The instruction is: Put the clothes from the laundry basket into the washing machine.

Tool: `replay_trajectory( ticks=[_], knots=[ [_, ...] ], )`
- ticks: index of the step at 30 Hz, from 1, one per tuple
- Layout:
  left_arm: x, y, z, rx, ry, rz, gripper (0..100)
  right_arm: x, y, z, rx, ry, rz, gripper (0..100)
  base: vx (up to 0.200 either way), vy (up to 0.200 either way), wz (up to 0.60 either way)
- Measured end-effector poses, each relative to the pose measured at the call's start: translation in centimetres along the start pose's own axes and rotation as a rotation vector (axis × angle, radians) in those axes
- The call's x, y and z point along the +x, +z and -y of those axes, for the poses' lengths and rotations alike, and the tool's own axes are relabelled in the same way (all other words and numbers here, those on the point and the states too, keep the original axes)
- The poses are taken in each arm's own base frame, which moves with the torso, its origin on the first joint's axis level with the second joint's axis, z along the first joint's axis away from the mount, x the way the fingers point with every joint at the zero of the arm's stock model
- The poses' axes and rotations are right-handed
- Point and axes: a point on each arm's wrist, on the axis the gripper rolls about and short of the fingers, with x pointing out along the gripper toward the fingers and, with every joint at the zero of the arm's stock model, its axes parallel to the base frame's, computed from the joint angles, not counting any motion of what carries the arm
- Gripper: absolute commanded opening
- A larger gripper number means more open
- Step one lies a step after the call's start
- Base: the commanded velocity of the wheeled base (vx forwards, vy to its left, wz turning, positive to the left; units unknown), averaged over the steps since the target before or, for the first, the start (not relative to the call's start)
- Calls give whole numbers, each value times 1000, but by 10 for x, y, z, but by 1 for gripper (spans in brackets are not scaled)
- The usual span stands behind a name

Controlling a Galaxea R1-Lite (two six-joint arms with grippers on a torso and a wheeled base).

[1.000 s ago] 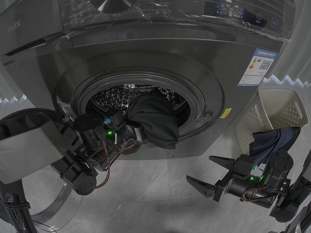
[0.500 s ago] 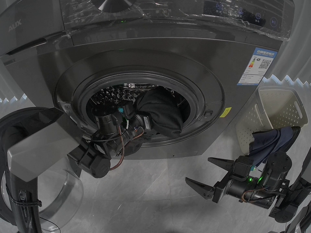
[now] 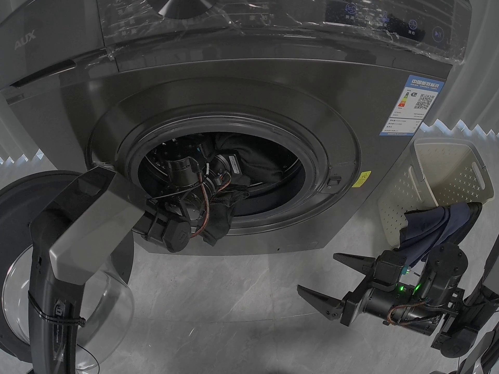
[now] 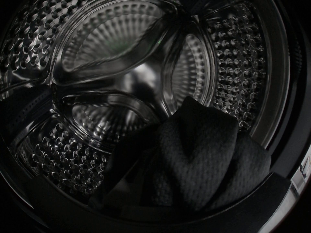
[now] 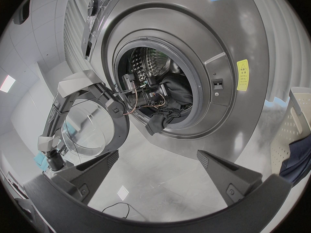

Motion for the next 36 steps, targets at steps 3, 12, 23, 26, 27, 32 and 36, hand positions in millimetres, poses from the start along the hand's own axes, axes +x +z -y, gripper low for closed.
replay_trajectory(
  ticks=[3, 12, 23, 26, 27, 32, 36],
  knots=[
    [4, -3, -3, -14, 11, 4, 0, 0, 0, 0, 0, 0, 0, 100, 0, 0, 0],
    [-3, -11, -1, -51, 20, -63, 100, 0, 0, 0, 0, 1, 2, 100, 0, 0, 0],
    [-33, -11, 0, -67, 68, -336, 100, 1, 0, -1, 0, 5, 3, 100, 0, 0, 0],
    [-41, -13, 2, -59, 73, -403, 100, 1, 0, -1, -1, 6, 2, 100, 0, 0, 0],
    [-44, -13, 2, -57, 74, -423, 100, 1, 0, -2, -1, 7, 3, 100, 0, 0, 0],
    [-51, -16, 4, -49, 67, -462, 0, 1, 0, -2, -1, 8, 3, 100, 0, 0, 0],
    [-50, -21, 5, -47, 66, -469, 0, 1, 0, -2, -1, 9, 3, 100, 0, 0, 0]
  ],
)
